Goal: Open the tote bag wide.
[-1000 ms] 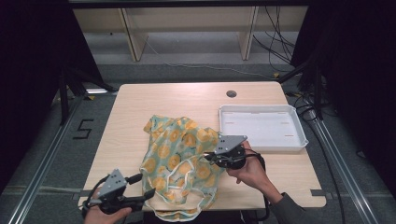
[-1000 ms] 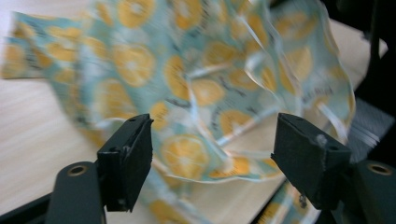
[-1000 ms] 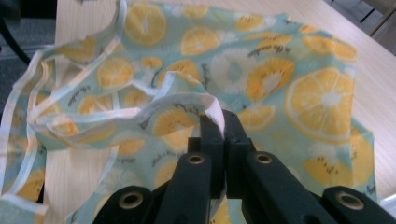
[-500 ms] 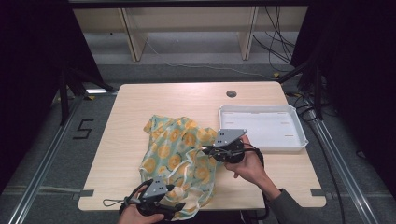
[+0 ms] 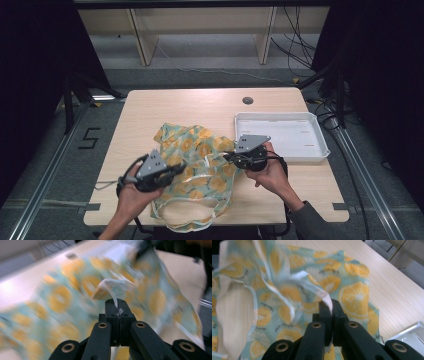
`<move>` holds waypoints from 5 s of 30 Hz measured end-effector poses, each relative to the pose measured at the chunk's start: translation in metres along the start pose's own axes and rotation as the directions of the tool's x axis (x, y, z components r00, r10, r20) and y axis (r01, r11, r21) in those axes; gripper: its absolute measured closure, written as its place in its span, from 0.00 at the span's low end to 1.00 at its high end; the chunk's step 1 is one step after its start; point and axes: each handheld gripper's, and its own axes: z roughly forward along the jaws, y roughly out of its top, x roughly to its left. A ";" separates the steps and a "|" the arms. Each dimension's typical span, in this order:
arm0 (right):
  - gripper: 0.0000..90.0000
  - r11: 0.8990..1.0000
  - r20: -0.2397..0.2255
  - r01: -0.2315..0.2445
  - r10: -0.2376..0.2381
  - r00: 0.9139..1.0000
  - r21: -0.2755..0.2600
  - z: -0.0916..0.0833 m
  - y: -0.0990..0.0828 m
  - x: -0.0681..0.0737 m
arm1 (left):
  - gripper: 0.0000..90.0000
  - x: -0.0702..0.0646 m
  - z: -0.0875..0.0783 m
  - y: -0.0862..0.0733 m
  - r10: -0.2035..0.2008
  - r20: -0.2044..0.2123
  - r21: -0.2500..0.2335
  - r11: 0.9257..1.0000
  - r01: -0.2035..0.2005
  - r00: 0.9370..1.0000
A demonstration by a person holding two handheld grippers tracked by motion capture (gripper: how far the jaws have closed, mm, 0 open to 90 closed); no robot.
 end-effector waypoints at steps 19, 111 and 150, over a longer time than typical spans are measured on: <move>0.46 0.995 0.129 0.082 -0.075 0.989 -0.050 -0.017 0.025 0.030 | 0.99 0.072 0.047 0.087 -0.116 -0.060 0.006 0.993 0.117 0.991; 0.96 0.931 0.056 0.278 -0.299 0.953 0.237 0.054 0.026 0.017 | 0.99 0.122 0.080 0.062 -0.143 -0.197 0.111 0.980 0.167 0.970; 1.00 0.958 0.261 0.004 -0.082 0.962 0.288 0.118 0.016 -0.075 | 0.98 0.130 0.106 -0.047 -0.228 -0.212 0.281 0.917 0.283 0.950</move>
